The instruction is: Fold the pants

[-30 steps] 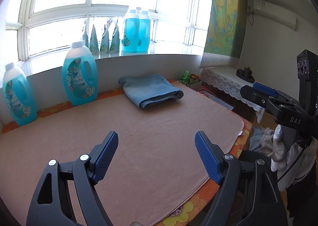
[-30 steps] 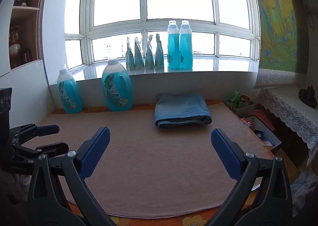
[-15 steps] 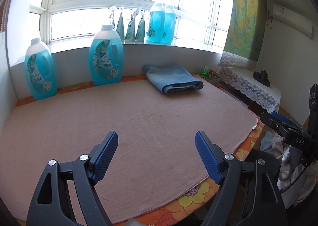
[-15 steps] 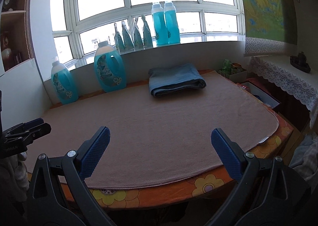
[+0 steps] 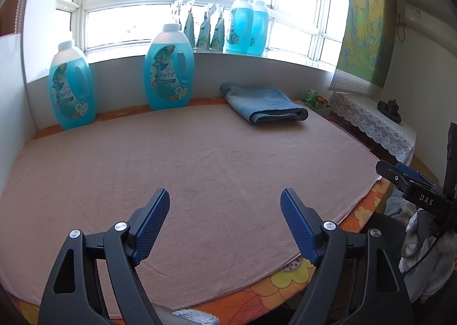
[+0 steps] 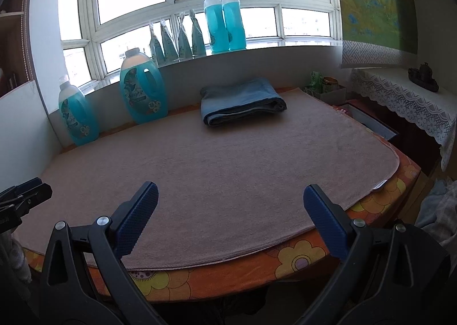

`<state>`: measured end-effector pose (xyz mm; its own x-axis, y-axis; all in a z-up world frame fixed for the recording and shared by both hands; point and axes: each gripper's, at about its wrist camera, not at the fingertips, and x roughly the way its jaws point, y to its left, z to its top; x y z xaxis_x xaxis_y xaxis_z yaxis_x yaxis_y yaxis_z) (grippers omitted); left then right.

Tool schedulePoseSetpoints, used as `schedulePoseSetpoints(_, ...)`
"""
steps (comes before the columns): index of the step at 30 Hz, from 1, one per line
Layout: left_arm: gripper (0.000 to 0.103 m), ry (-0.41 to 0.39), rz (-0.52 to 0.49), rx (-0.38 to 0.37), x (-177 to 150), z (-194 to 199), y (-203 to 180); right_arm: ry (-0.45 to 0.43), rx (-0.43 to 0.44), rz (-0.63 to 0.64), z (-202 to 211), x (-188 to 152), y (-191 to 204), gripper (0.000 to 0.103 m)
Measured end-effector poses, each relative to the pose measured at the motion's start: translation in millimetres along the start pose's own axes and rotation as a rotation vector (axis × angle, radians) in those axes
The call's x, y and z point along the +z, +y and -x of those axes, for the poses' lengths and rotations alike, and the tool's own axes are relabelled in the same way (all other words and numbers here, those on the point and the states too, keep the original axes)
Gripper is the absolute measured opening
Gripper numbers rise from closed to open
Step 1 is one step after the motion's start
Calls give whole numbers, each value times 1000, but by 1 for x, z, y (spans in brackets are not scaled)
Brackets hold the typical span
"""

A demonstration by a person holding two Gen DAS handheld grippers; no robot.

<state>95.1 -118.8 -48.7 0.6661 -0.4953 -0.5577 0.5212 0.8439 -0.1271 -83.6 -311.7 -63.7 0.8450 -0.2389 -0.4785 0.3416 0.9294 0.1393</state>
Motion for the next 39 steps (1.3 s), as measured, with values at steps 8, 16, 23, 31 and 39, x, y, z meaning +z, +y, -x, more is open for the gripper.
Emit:
schedulePoseSetpoints(8, 80, 8, 14, 4, 1, -3, 5, 3, 10, 3, -4, 3, 5, 103)
schedulePoseSetpoints(16, 80, 8, 16, 11, 1, -4, 8, 16, 26, 12, -8, 3, 9, 103)
schedulePoseSetpoints(23, 80, 10, 16, 13, 1, -5, 9, 23, 33, 15, -11, 1, 11, 103)
schedulePoseSetpoints(31, 80, 9, 15, 22, 1, -6, 11, 33, 44, 13, -14, 0, 15, 103)
schedulePoseSetpoints(39, 80, -2, 8, 13, 0, -6, 12, 38, 48, 14, -15, 0, 17, 103)
